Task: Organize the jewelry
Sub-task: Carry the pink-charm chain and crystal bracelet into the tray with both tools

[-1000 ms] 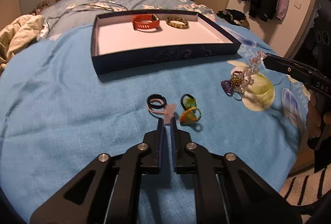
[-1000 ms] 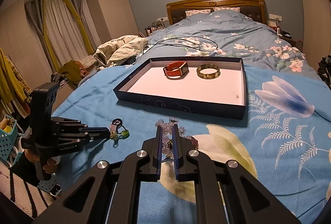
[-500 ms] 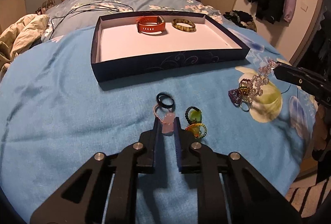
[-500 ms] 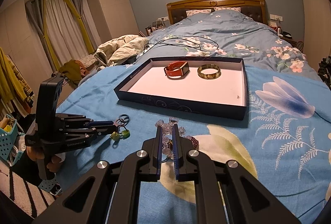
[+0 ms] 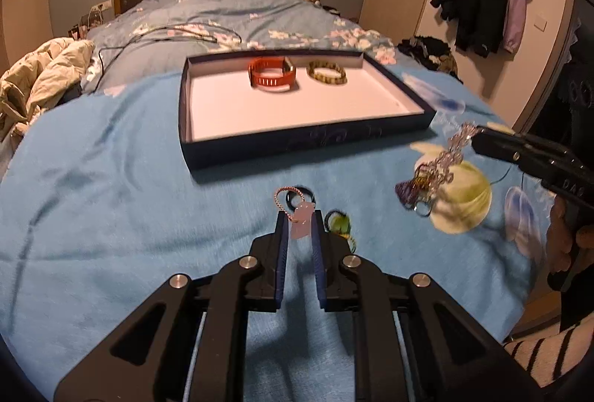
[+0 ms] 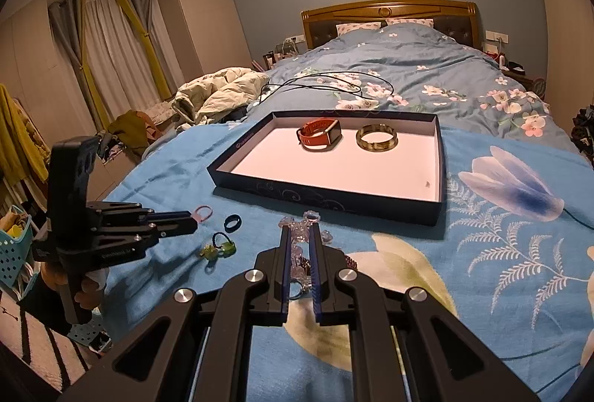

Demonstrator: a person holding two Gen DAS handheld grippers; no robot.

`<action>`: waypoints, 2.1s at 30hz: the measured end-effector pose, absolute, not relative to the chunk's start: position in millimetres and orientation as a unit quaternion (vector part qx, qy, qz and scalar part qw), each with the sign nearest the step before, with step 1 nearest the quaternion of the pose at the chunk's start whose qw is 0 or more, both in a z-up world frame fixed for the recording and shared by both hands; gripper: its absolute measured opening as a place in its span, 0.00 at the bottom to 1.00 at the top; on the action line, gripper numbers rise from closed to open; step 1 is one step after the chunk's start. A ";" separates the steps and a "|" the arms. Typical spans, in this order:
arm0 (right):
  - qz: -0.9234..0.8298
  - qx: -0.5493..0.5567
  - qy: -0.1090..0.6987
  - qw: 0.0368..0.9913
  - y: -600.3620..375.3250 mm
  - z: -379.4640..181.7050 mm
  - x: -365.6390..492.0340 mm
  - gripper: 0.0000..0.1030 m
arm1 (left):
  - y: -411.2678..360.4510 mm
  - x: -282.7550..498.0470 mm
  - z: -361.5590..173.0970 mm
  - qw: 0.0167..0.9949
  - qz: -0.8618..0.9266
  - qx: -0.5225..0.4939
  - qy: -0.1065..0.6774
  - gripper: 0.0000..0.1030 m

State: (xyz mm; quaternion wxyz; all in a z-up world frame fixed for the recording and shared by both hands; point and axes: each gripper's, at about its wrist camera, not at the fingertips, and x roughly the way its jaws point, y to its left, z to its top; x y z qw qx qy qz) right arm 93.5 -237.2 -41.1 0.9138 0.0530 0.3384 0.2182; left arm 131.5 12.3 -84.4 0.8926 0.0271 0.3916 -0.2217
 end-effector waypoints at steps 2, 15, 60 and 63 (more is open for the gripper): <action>0.218 0.054 0.333 0.916 -237.9 -37.7 93.3 0.07 | 12.7 129.4 -77.0 0.897 -0.223 0.026 0.380 0.12; 0.216 0.046 0.299 0.928 -236.5 -14.0 114.4 0.08 | 4.0 143.4 -37.4 0.919 -0.231 0.010 0.319 0.12; 0.172 0.034 0.382 0.908 -228.0 -66.6 265.4 0.08 | -50.5 299.5 -90.9 0.888 -0.215 0.016 0.406 0.13; 0.172 0.028 0.390 0.904 -226.5 -72.3 267.5 0.08 | -51.8 307.4 -97.9 0.885 -0.209 0.016 0.417 0.13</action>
